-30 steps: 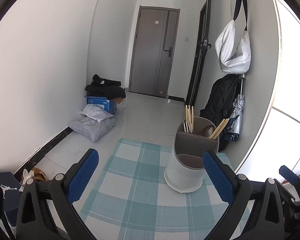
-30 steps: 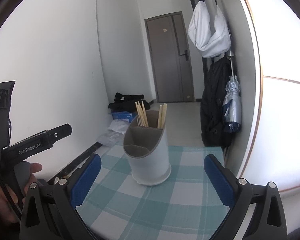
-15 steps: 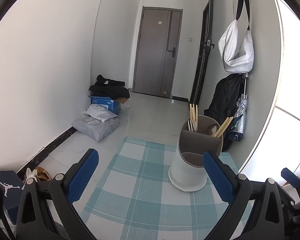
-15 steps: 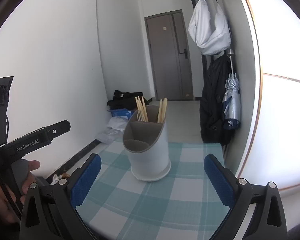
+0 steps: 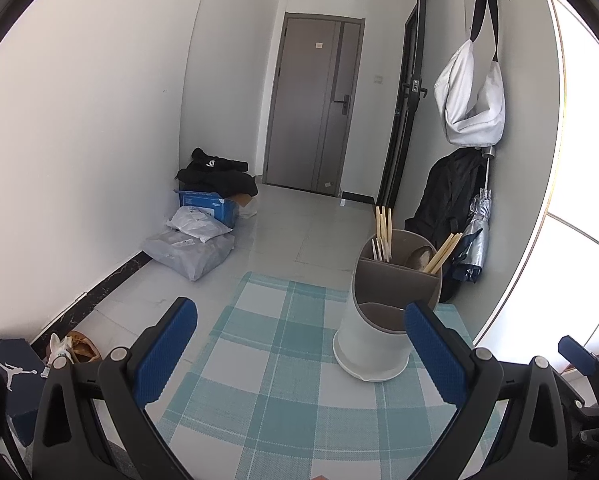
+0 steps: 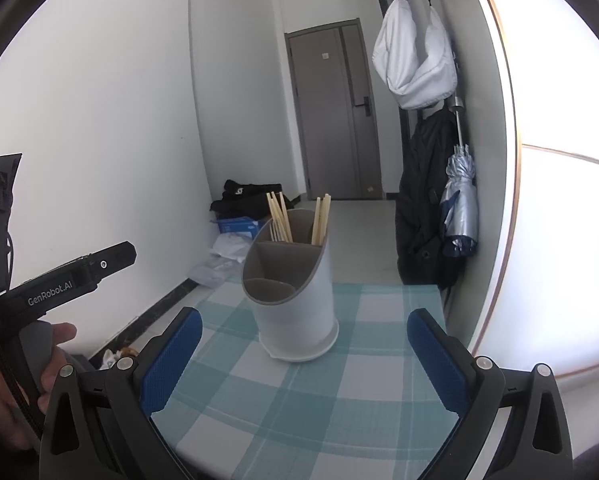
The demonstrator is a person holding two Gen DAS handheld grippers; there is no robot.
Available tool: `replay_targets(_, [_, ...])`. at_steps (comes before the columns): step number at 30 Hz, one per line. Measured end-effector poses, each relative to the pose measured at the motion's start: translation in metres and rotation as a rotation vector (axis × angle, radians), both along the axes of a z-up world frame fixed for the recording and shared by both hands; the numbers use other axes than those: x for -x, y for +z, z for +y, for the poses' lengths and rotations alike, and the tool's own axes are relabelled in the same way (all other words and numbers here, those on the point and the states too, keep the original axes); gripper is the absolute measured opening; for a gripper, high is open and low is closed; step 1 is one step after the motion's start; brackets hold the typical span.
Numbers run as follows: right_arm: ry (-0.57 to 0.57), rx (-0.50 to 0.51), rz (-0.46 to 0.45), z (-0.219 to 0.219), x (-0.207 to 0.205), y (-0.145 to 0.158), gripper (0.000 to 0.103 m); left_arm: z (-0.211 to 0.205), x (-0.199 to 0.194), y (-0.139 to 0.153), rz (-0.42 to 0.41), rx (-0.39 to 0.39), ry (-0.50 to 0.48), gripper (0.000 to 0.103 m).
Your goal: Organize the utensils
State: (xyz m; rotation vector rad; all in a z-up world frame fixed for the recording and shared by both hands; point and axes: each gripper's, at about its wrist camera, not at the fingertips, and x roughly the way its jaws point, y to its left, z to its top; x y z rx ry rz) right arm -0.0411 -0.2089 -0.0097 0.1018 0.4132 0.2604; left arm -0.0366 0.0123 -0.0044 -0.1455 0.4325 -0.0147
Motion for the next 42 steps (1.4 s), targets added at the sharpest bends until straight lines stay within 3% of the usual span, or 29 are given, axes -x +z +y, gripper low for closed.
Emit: replay_targets(42, [-0.031, -0.001, 0.018, -0.0035, 0.0004, 0.0009, 0.103, -0.0082, 0.0036, -0.0001, -0.005, -0.025, 0.013, 0.102])
